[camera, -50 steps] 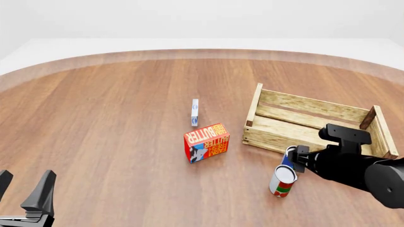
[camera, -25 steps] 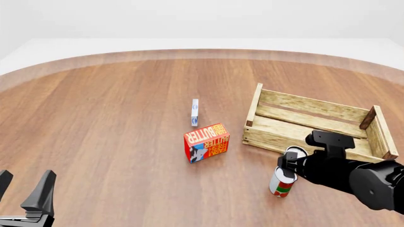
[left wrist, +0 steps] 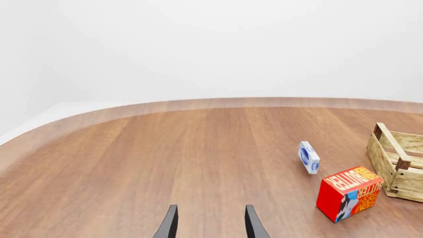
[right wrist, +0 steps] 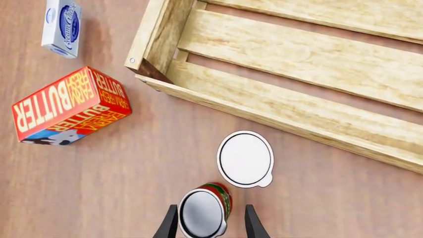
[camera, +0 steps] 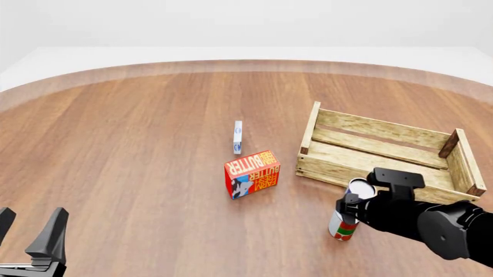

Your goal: Pick up the tomato sauce, and put it in the wooden tray.

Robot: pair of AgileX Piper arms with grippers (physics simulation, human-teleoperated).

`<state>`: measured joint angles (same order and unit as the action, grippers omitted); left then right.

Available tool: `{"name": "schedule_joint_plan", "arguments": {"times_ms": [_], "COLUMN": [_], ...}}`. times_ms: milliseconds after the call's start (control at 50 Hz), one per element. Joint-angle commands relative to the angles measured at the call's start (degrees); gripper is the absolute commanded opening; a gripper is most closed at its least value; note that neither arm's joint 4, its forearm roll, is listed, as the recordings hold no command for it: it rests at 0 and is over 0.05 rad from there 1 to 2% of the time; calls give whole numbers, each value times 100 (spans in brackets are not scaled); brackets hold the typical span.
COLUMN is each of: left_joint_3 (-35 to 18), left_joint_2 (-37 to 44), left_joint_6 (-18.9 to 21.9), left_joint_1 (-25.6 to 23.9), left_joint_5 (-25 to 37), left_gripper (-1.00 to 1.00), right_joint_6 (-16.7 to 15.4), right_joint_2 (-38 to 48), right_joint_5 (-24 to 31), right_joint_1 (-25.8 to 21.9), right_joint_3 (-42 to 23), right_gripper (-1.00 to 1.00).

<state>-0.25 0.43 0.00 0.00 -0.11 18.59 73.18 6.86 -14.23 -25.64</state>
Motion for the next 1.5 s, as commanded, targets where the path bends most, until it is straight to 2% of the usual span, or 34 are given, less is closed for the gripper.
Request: {"name": "schedule_joint_plan", "arguments": {"times_ms": [20, 280, 460, 960, 1160, 1180, 1220, 1500], "left_joint_3": [0, 0, 0, 0, 0, 0, 0, 0], "left_joint_2": [0, 0, 0, 0, 0, 0, 0, 0], "left_joint_6": [0, 0, 0, 0, 0, 0, 0, 0], "left_joint_1": [0, 0, 0, 0, 0, 0, 0, 0], "left_joint_5": [0, 0, 0, 0, 0, 0, 0, 0], "left_gripper": [100, 100, 100, 100, 100, 100, 100, 100], "right_joint_6": [29, 161, 46, 304, 280, 194, 78, 294], "right_joint_2": [110, 351, 364, 815, 798, 709, 428, 567], "right_joint_5": [-37, -164, -241, -502, -533, -499, -424, -383], "right_joint_1": [-63, -320, -210, -519, -395, -333, -180, -464], "right_joint_3": [-2, -60, 15, -11, 57, 75, 149, 13], "right_gripper": [100, 100, 100, 100, 100, -100, -100, -100]}}
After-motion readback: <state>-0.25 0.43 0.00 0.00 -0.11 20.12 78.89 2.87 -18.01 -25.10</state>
